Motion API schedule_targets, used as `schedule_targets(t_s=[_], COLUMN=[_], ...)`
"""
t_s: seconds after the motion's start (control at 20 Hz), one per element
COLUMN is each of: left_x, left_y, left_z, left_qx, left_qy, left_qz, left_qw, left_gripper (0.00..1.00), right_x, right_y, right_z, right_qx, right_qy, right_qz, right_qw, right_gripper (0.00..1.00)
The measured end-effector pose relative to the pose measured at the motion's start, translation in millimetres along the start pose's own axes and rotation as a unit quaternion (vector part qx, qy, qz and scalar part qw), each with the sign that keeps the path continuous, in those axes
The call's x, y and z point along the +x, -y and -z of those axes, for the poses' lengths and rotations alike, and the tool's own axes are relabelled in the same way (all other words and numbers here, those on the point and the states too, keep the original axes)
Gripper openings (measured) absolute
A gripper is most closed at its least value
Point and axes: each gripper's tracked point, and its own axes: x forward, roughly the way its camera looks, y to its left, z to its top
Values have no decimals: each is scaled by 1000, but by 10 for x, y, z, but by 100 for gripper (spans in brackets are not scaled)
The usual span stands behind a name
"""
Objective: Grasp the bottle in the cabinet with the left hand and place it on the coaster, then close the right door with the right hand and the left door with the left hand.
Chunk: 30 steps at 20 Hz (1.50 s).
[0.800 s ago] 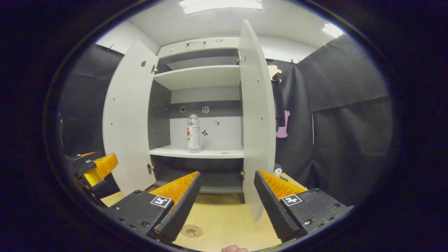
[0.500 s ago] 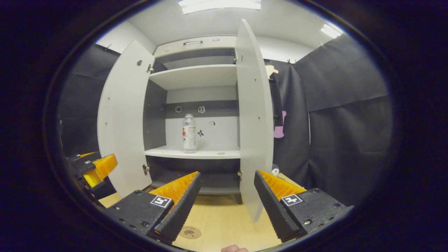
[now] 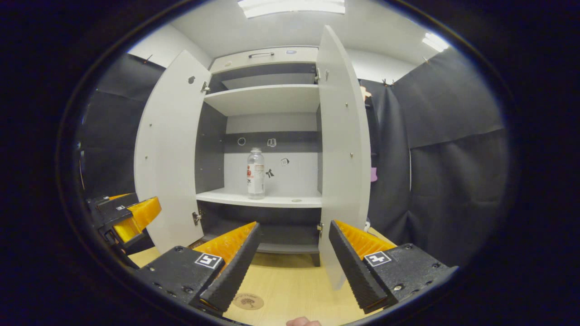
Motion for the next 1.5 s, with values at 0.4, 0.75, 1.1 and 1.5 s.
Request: schedule_targets(t_s=[0.4,0.75,1.1,1.5], left_x=[270,907,1893,2999], left_y=[193,694,1174,1173], left_z=[-50,-227,-438,23], left_qx=[-10,-14,-25,-18], left_qy=[-9,2,18,-51], left_qz=[36,98,131,96], left_qw=[999,995,991,994], left_gripper=[94,94,94,95], right_x=[-48,-147,-219,-251], right_y=[24,110,288,609], right_z=[-4,-44,-52,-93], right_qx=[0,6,12,28], right_qy=[1,3,1,4], right_qz=[0,13,39,85], right_qw=[1000,1000,999,996], right_gripper=[99,99,99,99])
